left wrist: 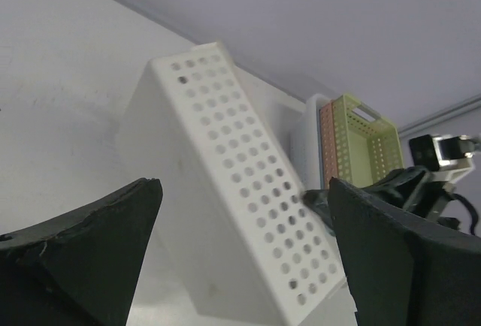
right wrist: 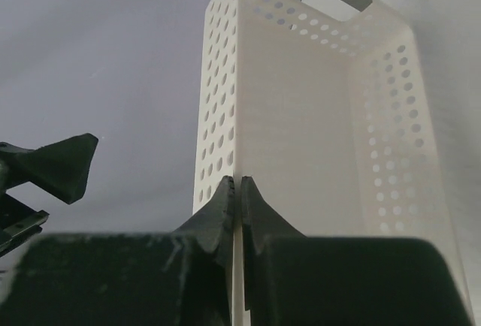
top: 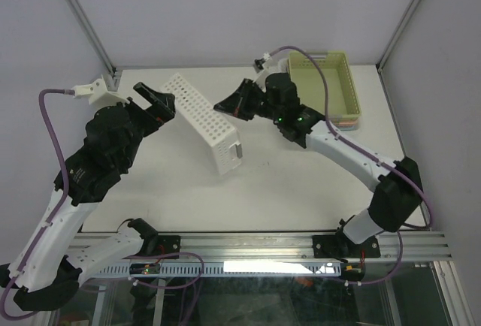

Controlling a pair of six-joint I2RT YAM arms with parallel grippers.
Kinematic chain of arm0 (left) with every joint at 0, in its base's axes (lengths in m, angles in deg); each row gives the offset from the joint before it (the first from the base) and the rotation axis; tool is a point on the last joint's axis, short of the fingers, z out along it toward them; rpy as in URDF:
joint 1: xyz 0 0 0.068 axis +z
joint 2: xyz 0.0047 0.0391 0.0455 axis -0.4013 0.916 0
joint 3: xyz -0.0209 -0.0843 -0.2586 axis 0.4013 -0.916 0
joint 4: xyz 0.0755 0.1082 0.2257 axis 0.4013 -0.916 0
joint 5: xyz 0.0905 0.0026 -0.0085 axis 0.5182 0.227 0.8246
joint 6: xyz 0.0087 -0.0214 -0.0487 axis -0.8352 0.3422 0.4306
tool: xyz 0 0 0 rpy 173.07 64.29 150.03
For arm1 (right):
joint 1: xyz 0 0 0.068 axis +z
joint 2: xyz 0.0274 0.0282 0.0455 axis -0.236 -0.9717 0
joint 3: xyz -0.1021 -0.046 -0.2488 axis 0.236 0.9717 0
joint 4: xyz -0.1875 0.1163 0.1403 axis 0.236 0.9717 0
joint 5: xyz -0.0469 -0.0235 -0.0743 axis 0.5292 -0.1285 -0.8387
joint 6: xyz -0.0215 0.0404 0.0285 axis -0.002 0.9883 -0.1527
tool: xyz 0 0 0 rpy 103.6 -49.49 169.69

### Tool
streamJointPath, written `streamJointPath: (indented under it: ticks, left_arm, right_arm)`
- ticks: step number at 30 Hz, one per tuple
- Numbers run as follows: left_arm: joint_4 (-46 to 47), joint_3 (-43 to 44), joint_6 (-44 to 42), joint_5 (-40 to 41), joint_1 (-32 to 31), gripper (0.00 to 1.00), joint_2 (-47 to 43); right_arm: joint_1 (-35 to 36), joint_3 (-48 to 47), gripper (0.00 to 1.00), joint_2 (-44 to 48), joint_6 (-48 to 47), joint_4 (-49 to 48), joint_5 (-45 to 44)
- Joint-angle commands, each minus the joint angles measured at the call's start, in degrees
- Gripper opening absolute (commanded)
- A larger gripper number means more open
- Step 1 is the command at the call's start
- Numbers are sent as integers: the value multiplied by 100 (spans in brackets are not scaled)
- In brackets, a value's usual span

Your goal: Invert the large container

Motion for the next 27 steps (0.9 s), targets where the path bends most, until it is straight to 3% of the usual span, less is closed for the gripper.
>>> streamJointPath:
  ticks: [1, 6, 17, 22, 27]
  left_arm:
    - [-107, 248, -204, 299, -2, 99, 11]
    - [-115, 317, -347, 184, -2, 99, 120]
    - [156, -157, -638, -356, -2, 99, 364]
    - [319, -319, -838, -1080, -2, 99, 793]
    - [568, -700, -608, -1395, 22, 99, 913]
  right_arm:
    - [483, 74, 0, -547, 1186, -1743, 106]
    - [481, 555, 0, -1138, 2255, -2888, 416]
    - [37, 2272, 0, -614, 2514, -2745, -384]
    - [-13, 2433, 0, -213, 1907, -1723, -898]
    - [-16, 2081, 46, -46, 1176, -97, -1390]
